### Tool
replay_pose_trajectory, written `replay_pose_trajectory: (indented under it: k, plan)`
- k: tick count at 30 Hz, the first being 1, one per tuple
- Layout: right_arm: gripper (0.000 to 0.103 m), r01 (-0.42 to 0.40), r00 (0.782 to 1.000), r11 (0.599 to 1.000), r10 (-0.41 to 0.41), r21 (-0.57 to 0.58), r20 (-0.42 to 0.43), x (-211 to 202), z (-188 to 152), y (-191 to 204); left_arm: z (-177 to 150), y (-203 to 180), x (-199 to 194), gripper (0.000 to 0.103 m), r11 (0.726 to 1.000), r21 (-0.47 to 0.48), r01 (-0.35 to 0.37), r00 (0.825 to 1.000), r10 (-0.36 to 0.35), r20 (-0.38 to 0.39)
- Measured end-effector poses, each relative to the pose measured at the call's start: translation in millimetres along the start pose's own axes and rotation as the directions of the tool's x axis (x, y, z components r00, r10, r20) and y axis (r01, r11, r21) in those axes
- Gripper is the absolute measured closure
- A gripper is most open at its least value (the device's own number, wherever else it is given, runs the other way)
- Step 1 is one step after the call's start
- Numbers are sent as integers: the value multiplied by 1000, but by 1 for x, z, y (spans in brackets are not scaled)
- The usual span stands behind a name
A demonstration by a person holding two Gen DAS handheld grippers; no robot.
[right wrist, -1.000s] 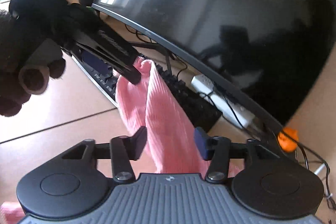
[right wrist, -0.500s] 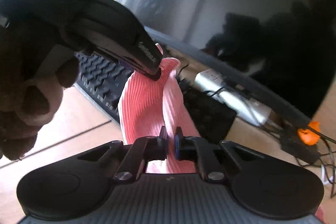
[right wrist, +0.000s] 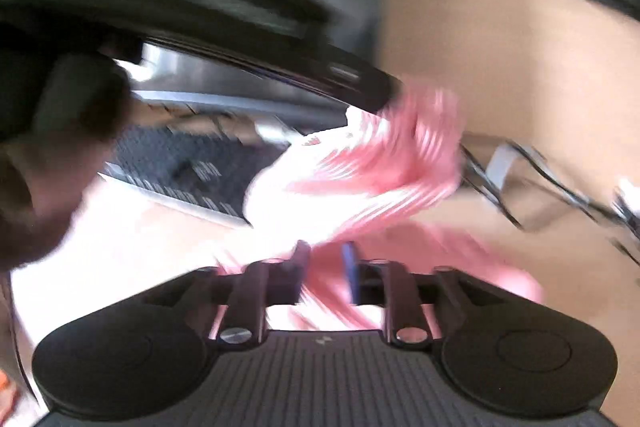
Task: Fold clothes
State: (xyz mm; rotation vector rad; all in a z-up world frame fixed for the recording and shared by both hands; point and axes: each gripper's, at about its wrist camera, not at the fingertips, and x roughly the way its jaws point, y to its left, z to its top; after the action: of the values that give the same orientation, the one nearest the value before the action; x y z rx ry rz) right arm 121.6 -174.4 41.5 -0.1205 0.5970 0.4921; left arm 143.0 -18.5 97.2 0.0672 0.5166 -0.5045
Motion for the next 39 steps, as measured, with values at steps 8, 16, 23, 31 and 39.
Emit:
replay_pose_trajectory:
  k: [8,16,23,31,39]
  plan:
    - [56,46,999,987,-44,152,-16,-21,-7,-86,-67,4,26,34,980,75,-186,943,199,-267]
    - [42,-70,994,994,77,86,-80,73,3,-96,-83,10,65,28,949,87,-304,899,316,-303]
    - [81,-339,929,915,363,217,-79,80,10,-94,-79,19,66,81,937,63,-344,897,347,-273]
    - [82,-197,974,939,219,282,-49,15,16,-126,-57,-2,35,69,977,84,-198,951,212,-224]
    - [49,47,993,974,-21,223,-117,7,-8,-142,-65,10,31,40,992,11,-127,952,125,-279]
